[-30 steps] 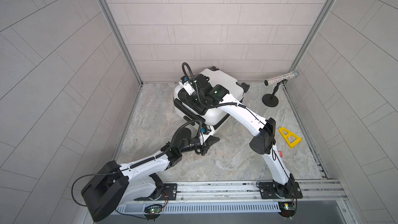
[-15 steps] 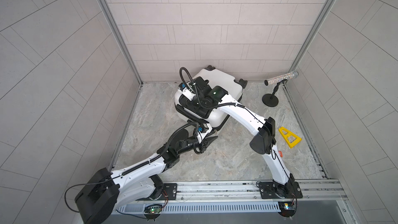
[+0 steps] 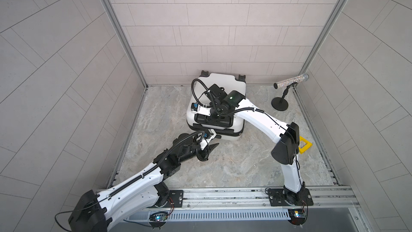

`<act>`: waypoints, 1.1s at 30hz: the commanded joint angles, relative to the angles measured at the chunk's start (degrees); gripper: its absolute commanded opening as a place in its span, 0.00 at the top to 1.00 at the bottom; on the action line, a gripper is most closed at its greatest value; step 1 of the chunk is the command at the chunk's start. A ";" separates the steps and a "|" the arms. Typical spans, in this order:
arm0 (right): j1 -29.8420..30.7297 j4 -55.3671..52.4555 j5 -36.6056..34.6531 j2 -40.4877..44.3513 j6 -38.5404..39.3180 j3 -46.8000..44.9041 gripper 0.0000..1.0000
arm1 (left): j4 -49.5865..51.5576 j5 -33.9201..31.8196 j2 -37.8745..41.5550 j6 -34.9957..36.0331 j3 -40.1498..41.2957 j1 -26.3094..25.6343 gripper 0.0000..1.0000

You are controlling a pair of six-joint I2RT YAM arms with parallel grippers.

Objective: Open the suitcase zippers
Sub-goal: Place the suitcase at the center of the board.

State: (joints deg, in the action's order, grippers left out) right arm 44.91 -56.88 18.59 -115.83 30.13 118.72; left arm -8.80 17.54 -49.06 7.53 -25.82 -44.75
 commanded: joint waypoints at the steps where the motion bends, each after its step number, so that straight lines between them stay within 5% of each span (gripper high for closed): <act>1: 1.15 8.65 3.56 8.00 7.86 -1.60 0.92 | 3.52 0.55 1.11 0.32 -2.51 0.17 0.60; 4: 1.15 13.01 3.32 11.37 6.12 -6.79 0.86 | 6.32 0.30 1.78 0.45 -3.59 0.19 0.59; 9: 1.15 18.26 1.15 16.48 2.93 -13.95 0.51 | 11.74 0.08 2.84 1.96 -5.61 0.16 0.57; 14: 0.89 19.98 1.10 20.05 1.12 -17.83 0.33 | 20.04 -0.76 2.02 4.56 -11.08 0.11 0.55; 23: -2.10 30.94 -5.21 33.45 -10.07 -35.16 0.31 | 38.87 -0.05 -5.99 12.40 -27.08 3.06 0.45; 28: -6.14 34.56 -7.97 46.42 -16.82 -50.25 0.32 | 52.22 6.14 -14.83 25.38 -39.96 6.95 0.45; 33: -7.80 34.76 -10.12 57.30 -20.36 -61.55 0.32 | 67.68 5.34 -27.71 39.20 -55.30 6.96 0.45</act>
State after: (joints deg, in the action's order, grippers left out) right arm 37.26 -23.79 10.46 -62.78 14.15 60.84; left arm 46.35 21.98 -72.05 35.97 -75.35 -37.85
